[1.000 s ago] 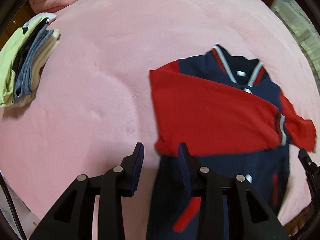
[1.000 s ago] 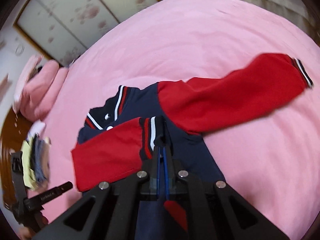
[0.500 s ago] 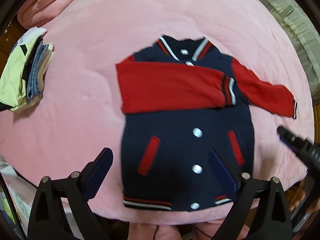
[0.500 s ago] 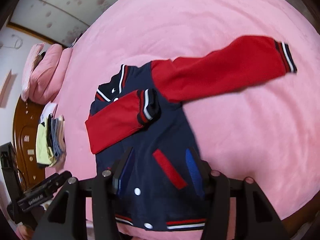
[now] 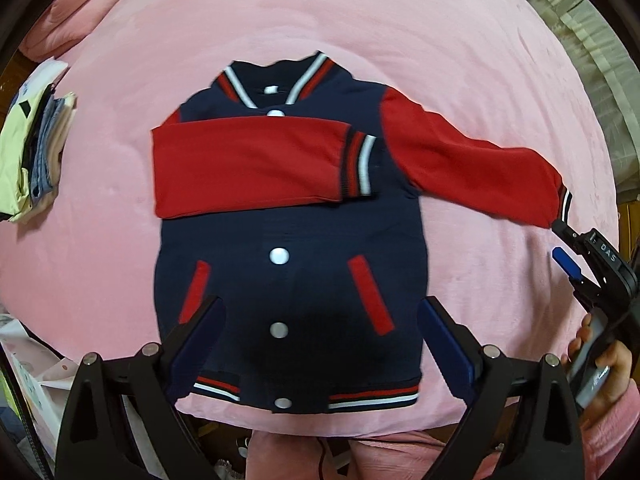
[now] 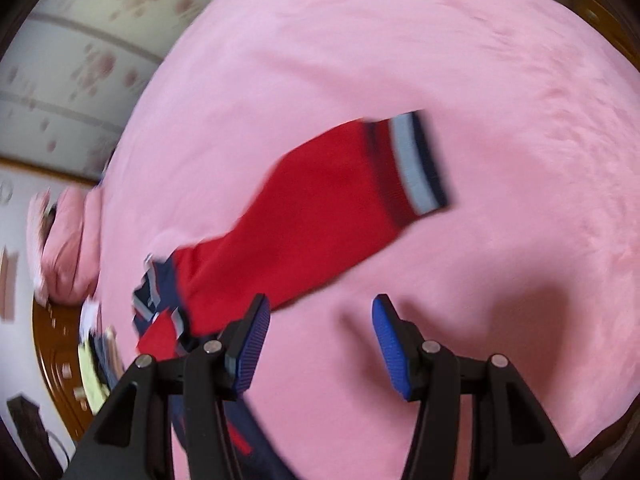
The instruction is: Fold large clothes
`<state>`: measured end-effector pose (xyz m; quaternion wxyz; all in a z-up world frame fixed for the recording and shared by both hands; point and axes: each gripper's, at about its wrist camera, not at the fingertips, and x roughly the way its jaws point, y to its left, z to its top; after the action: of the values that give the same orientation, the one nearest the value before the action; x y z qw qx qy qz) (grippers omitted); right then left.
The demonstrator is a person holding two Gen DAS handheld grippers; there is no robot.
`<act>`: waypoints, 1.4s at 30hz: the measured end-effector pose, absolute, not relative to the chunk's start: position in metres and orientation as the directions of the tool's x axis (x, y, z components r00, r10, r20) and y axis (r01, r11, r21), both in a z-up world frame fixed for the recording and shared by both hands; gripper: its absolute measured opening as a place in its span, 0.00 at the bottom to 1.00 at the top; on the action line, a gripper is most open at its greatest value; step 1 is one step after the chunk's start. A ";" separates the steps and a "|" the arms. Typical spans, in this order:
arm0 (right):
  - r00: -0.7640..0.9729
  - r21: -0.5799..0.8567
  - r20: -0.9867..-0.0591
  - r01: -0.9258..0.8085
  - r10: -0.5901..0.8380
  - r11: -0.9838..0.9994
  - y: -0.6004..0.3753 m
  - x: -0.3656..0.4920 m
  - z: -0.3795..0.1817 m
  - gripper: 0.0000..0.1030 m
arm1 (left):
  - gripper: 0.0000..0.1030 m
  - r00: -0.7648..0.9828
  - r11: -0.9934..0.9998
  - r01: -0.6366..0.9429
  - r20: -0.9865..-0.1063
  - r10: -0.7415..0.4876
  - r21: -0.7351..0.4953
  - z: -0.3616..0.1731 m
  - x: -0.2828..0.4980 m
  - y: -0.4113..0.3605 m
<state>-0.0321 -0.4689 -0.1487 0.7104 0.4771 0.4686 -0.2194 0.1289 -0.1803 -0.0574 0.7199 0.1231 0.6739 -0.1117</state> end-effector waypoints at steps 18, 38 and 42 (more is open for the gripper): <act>0.526 0.545 -0.838 0.799 0.143 0.254 -0.537 -0.033 -0.196 0.24 | 0.93 -0.039 0.957 0.285 -0.997 0.065 0.051 -0.084 0.137 -0.193; 0.672 0.643 -0.740 0.689 0.039 0.333 -0.468 -0.023 -0.084 0.07 | 0.93 0.092 0.956 0.295 -0.996 -0.020 0.008 -0.049 0.167 -0.128; 0.717 0.665 -0.697 0.646 0.000 0.376 -0.428 -0.002 -0.049 0.07 | 0.93 0.140 0.948 0.318 -0.990 -0.032 0.014 -0.036 0.187 -0.093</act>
<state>-0.0023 -0.4284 -0.0495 0.7686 0.5176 0.3120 -0.2099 0.1868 -0.0927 -0.0364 0.7467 0.1109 0.6452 -0.1172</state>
